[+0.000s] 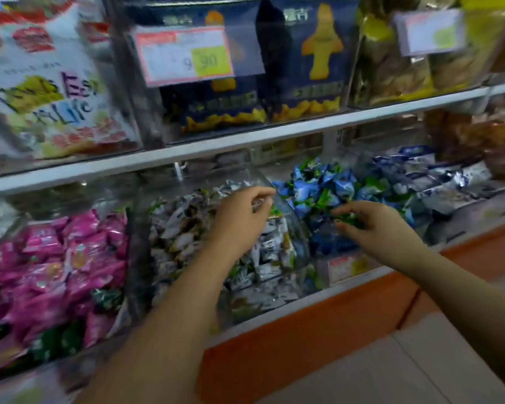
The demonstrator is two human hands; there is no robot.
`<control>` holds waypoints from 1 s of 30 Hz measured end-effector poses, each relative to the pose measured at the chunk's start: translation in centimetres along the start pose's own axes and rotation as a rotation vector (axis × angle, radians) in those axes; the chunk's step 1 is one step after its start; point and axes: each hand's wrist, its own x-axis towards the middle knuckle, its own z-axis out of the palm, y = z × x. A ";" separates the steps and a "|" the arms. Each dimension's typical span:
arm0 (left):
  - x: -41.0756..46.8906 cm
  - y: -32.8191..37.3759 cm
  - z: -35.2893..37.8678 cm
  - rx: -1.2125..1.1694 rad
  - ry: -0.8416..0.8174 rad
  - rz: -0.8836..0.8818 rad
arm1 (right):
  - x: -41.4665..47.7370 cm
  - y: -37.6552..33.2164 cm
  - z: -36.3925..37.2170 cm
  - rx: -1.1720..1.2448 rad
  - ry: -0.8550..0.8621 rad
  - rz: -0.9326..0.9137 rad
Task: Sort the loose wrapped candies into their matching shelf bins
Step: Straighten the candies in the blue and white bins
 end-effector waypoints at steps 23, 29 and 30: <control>4.6 -2.9 2.6 -0.181 -0.073 0.006 | 8.1 1.6 -0.4 -0.148 -0.711 -0.205; 4.6 -2.8 2.6 -0.210 -0.062 -0.006 | 12.1 1.5 1.7 -0.286 -0.481 -0.126; 4.6 -2.7 2.7 -0.212 -0.059 -0.008 | 12.5 1.4 2.6 -0.332 -0.549 -0.095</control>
